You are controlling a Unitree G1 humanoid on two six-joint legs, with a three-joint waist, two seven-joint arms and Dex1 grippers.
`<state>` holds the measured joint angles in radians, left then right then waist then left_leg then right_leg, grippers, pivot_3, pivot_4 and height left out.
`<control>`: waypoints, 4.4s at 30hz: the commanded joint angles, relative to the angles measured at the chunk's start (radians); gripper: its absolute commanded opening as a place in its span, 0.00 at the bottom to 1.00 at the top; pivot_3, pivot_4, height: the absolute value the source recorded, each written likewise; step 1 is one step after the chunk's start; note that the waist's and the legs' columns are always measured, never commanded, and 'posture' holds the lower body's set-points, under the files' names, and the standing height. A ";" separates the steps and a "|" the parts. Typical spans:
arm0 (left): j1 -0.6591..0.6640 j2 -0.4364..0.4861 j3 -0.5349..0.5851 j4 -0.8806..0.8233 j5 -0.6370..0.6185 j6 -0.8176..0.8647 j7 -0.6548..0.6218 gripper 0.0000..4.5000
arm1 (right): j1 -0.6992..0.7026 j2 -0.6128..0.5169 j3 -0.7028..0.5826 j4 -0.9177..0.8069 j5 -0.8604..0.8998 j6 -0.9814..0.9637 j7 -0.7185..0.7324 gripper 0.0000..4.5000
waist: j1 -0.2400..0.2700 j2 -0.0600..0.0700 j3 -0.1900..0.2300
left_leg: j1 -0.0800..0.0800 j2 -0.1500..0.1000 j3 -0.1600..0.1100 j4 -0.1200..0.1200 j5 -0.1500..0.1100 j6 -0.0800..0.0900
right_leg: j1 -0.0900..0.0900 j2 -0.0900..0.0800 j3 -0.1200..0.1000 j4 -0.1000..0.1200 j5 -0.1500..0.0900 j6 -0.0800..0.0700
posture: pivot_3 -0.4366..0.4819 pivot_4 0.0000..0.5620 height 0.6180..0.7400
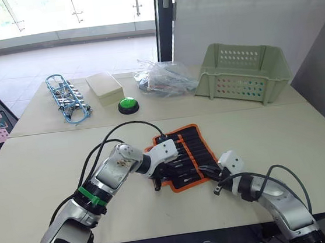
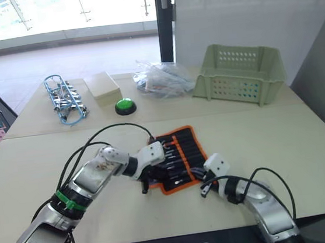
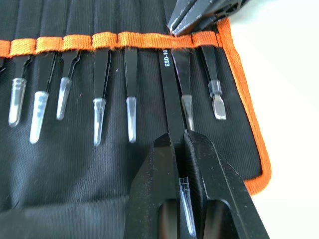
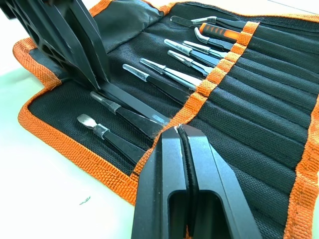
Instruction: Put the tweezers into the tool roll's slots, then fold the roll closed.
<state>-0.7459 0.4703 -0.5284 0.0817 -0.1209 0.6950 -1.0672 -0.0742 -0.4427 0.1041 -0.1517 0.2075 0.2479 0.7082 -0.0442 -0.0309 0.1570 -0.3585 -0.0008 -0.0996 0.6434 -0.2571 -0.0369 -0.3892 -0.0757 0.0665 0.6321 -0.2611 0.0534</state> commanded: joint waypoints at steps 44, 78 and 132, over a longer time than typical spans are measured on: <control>0.381 0.171 0.742 -0.171 -0.263 -0.196 -0.016 1.00 | -0.076 -0.026 -0.016 -0.180 0.142 0.106 0.064 0.19 | 0.002 0.004 0.003 | -0.011 -0.001 -0.001 0.005 0.000 -0.001 | -0.015 -0.001 0.001 0.011 0.000 0.000 | 0.48 0.27 1.00; 0.887 0.324 0.868 -0.354 -0.335 -0.333 0.011 1.00 | -0.331 0.091 0.405 -0.081 -0.386 0.085 -0.097 0.59 | 0.003 0.006 0.005 | -0.012 -0.001 -0.001 0.006 0.000 -0.001 | -0.016 -0.001 0.001 0.011 0.000 -0.001 | 0.48 0.27 1.00; -0.133 0.017 0.241 0.746 0.237 -1.266 -0.091 0.01 | -0.197 -0.097 0.257 -0.229 -0.346 -0.042 0.060 0.00 | 0.004 0.006 0.006 | -0.017 -0.002 -0.002 0.017 0.000 0.000 | -0.016 0.000 0.000 0.014 0.000 -0.001 | 0.48 0.27 1.00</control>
<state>-0.8641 0.4842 -0.2964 0.8296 0.1164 -0.5508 -1.1662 -0.2646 -0.5262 0.3845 -0.3636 -0.1319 0.2254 0.7800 -0.0398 -0.0252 0.1627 -0.3750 -0.0031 -0.1013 0.6602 -0.2570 -0.0368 -0.4048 -0.0760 0.0667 0.6466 -0.2607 0.0521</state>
